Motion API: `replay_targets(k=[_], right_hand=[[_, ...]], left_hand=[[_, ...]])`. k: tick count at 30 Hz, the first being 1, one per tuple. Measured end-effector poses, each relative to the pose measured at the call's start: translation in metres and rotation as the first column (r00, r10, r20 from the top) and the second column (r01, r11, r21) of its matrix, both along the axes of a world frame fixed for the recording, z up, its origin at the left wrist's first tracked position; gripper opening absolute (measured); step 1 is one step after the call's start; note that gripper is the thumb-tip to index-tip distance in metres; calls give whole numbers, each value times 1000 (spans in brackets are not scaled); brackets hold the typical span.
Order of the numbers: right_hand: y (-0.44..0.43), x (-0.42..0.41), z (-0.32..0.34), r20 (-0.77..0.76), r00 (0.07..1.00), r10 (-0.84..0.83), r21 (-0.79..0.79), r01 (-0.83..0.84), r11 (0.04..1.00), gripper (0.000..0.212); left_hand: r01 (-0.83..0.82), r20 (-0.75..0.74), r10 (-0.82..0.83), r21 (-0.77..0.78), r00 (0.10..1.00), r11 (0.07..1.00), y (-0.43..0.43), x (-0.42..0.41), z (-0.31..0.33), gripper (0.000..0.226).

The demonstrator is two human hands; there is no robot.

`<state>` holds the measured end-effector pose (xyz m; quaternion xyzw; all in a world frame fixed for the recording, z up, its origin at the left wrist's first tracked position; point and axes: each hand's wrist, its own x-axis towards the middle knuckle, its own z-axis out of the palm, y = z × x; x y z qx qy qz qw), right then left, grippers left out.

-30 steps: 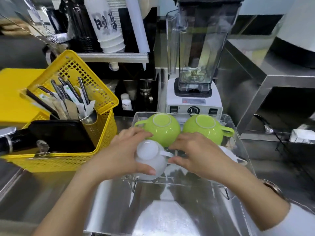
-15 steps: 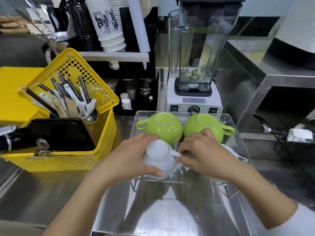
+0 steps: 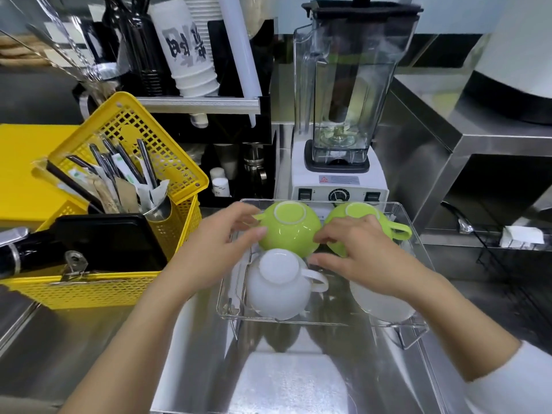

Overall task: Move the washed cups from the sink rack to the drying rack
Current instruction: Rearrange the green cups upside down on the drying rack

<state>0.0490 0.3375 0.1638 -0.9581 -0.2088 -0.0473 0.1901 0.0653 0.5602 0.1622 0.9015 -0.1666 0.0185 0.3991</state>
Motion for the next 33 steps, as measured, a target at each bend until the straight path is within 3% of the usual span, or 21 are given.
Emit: replay_targets(k=[4,7,9,11,17,22,25,28,30,33], right_hand=[[6,21,1,-54,998,-32,-47,30,998,40],[13,35,-3,-105,993,-62,-28,60,998,49],[16,39,-3,-144,986,-78,-2,79,997,59],[18,41,-4,-168,983,-71,-5,71,997,61],[18,45,-4,-181,982,-60,-39,54,998,58],[13,47,-1,-196,978,-67,26,73,997,62],[10,48,2,-202,978,-55,82,72,994,67],[9,48,6,-202,978,-42,171,78,982,81],[8,49,7,-214,976,-40,208,85,974,88],[6,50,7,-226,974,-31,217,82,973,88]], left_hand=[[-51,118,21,253,993,966,-5,31,4,36],[-20,62,-20,587,998,809,-8,54,-4,38],[-34,78,-30,700,996,713,-9,62,-11,35],[-60,107,-28,735,994,675,-9,65,-17,31],[-87,156,-27,676,987,731,-11,68,-24,15],[-100,137,38,480,990,872,-17,66,-16,4],[-88,42,79,258,996,962,-24,63,-8,8],[-121,28,120,50,992,991,-33,65,1,10],[-167,-39,163,-190,986,967,-38,67,4,9],[-286,-293,139,-553,946,783,-44,68,11,6]])
